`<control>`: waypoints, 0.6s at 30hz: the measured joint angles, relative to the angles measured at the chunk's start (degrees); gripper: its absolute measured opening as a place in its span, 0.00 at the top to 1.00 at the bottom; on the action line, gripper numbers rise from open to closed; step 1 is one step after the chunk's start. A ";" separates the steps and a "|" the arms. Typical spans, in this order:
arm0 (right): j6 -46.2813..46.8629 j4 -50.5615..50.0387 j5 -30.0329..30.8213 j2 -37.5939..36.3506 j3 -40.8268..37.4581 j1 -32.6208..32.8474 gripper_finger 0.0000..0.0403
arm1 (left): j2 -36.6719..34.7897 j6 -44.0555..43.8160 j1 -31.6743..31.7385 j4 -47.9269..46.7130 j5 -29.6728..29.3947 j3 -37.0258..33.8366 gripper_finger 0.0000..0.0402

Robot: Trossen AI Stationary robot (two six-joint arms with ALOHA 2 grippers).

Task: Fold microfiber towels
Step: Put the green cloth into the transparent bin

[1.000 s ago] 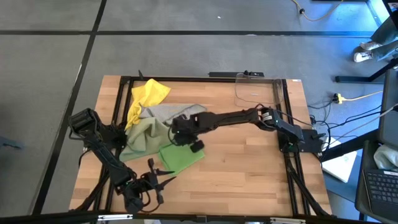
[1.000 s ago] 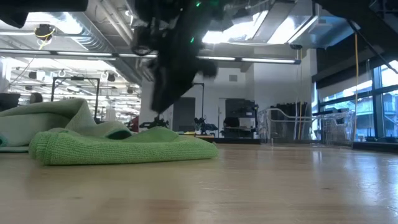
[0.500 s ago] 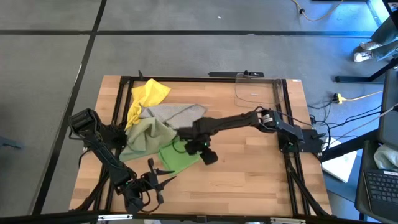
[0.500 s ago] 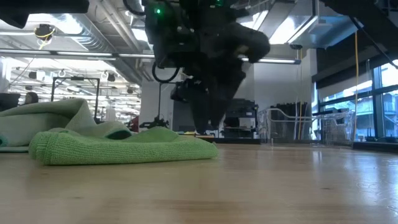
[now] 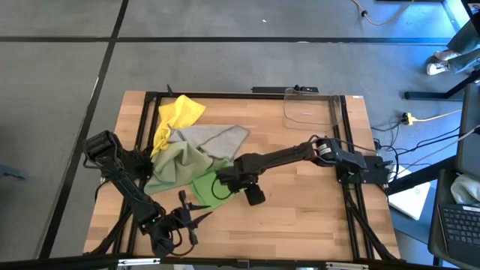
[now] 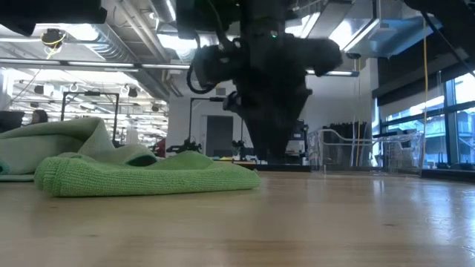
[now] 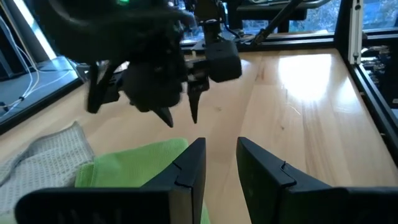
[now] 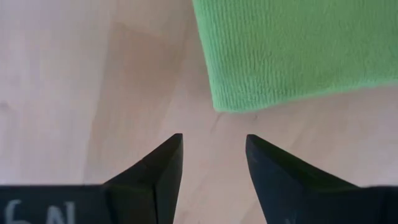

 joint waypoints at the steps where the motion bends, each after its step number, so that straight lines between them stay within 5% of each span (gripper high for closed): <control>1: 0.31 -0.17 2.19 0.04 -0.05 0.74 0.56 | 0.01 -0.03 0.00 -0.20 0.36 0.00 0.79; 10: 6.09 -4.07 22.46 -2.03 0.01 6.25 0.62 | 0.02 -0.11 0.15 -1.73 1.67 0.00 0.79; 18: 14.43 -3.49 26.69 -9.06 -8.62 11.16 0.68 | 0.04 0.07 2.21 -2.15 5.42 0.00 0.79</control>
